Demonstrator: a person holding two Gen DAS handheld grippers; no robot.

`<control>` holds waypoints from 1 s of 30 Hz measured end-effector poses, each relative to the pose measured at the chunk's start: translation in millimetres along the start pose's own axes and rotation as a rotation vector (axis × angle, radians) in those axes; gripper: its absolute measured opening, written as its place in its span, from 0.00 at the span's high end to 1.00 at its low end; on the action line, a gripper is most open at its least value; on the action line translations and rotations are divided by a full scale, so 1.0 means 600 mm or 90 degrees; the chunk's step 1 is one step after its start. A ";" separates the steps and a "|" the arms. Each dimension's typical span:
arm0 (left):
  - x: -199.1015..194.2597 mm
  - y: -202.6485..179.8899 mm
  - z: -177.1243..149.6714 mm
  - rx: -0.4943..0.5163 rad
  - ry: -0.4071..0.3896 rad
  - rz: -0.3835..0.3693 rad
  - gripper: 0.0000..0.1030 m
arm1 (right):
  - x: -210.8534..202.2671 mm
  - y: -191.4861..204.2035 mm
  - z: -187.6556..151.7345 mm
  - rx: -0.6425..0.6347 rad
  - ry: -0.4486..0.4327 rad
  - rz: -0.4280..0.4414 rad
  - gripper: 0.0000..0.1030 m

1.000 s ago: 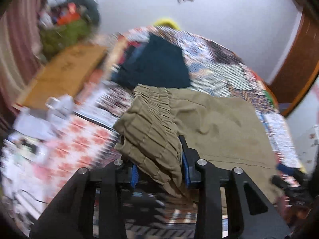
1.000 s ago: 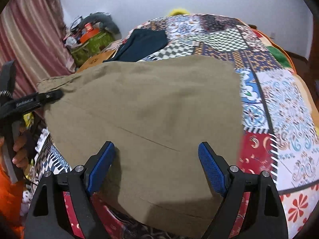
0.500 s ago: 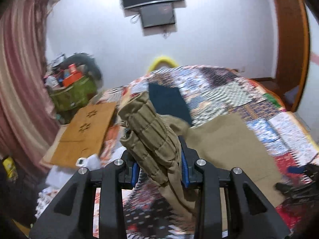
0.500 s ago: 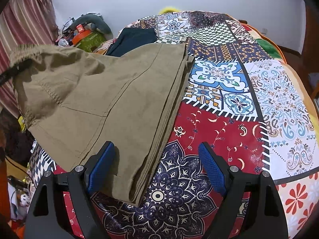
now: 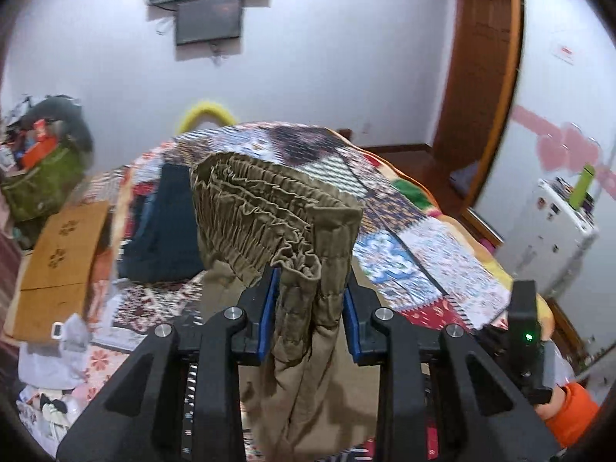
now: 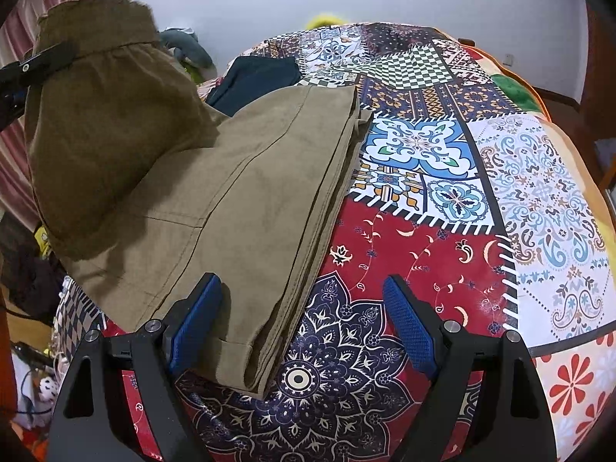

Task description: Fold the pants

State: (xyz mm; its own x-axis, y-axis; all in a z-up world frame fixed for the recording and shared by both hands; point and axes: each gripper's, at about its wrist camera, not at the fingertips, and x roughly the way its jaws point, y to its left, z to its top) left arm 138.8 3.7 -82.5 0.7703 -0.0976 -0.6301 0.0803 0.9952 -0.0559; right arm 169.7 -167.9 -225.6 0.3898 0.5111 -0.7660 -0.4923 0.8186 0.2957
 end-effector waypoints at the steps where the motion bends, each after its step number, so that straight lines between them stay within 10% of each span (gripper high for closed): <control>1: 0.004 -0.006 -0.001 0.005 0.008 -0.014 0.71 | 0.000 -0.001 0.000 0.002 0.000 0.000 0.19; 10: 0.027 -0.047 -0.033 0.069 0.069 -0.070 0.68 | 0.002 -0.004 0.000 0.008 -0.003 0.003 0.19; 15: 0.035 -0.064 -0.049 0.085 0.106 -0.101 0.43 | 0.001 -0.003 0.000 0.009 -0.005 0.002 0.19; 21: 0.019 -0.052 -0.043 0.097 0.050 -0.031 0.11 | -0.002 -0.003 0.000 0.004 -0.006 -0.013 0.19; 30: 0.078 0.053 0.014 0.042 0.067 0.041 0.07 | -0.023 -0.017 -0.009 0.020 -0.017 -0.019 0.19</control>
State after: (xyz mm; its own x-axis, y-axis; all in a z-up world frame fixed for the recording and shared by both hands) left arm 182.5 30.7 -107.4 0.7045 -0.0294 -0.7091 0.0775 0.9964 0.0357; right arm 165.0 -184.6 -220.9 0.4247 0.4927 -0.7595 -0.4553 0.8414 0.2913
